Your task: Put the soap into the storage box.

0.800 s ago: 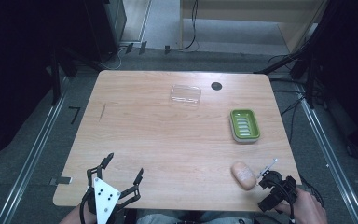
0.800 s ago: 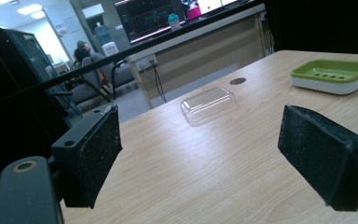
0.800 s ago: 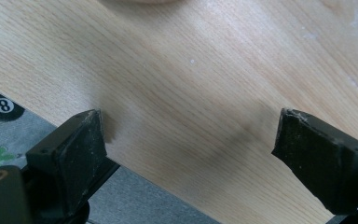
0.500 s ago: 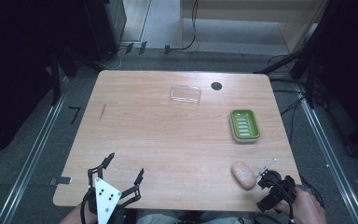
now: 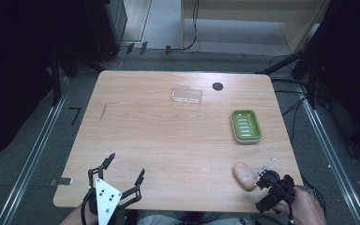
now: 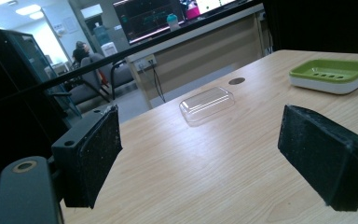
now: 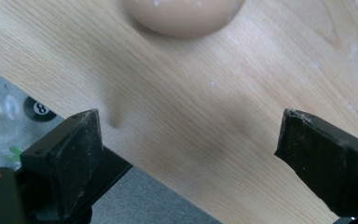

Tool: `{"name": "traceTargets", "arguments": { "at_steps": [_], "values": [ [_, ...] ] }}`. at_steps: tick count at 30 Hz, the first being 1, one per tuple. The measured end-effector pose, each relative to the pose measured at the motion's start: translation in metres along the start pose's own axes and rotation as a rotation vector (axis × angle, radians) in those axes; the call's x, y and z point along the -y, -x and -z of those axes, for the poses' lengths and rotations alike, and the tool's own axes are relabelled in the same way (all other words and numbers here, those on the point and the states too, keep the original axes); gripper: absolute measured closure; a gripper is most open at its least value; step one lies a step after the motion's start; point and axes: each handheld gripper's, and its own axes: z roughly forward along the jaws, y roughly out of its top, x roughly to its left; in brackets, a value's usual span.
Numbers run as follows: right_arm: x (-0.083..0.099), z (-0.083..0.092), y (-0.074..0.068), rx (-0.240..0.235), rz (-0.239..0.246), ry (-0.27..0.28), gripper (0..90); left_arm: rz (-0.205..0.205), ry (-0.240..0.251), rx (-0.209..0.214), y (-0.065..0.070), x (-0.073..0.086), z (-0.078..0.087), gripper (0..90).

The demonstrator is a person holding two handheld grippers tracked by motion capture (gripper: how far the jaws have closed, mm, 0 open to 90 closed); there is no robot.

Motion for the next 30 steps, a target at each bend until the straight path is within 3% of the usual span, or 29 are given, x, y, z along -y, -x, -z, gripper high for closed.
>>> {"name": "traceTargets", "arguments": {
  "at_steps": [22, 30],
  "values": [
    [-0.023, 0.011, -0.014, 0.018, 0.064, 0.032, 3.3, -0.002, 0.001, 0.001, 0.001, 0.000, -0.001, 13.8],
    [-0.032, 0.013, -0.014, 0.013, 0.056, 0.044, 1.0, -0.004, 0.000, 0.002, 0.001, 0.000, -0.001, 13.8]
  ]
}}
